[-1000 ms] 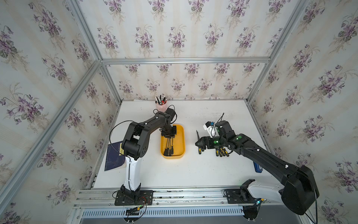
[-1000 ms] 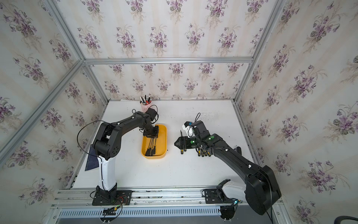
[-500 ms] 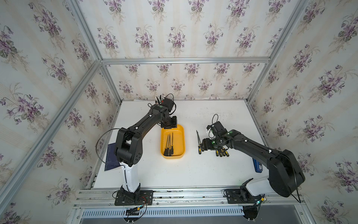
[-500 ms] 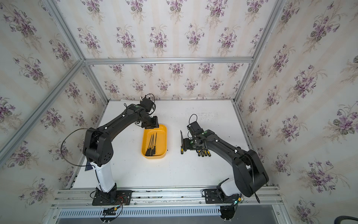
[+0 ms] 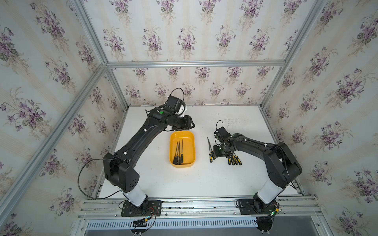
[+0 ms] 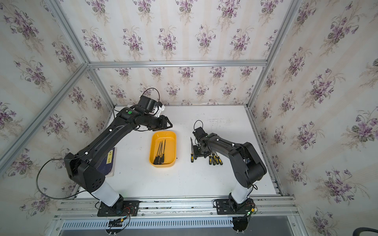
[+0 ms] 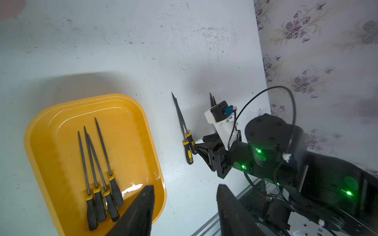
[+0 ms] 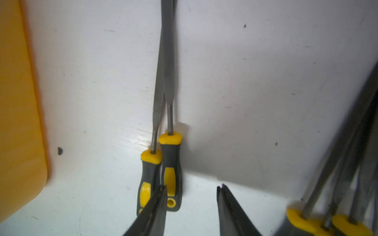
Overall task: Put the file tool into the storage box
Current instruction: Pick up the file tool from the center of the board.
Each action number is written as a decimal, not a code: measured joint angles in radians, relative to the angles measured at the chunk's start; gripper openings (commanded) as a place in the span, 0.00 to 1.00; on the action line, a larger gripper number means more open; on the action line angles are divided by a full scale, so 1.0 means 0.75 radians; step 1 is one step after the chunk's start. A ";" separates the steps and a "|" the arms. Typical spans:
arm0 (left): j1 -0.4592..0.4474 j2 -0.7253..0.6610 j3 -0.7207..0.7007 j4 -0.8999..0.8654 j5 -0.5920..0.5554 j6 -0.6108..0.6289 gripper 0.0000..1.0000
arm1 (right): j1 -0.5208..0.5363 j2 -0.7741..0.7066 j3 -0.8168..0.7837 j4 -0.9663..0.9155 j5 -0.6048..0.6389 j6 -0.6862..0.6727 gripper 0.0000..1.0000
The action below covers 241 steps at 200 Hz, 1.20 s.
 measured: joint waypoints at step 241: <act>0.016 -0.096 -0.112 -0.024 0.013 -0.021 0.55 | 0.048 0.049 -0.055 0.115 0.096 0.003 0.13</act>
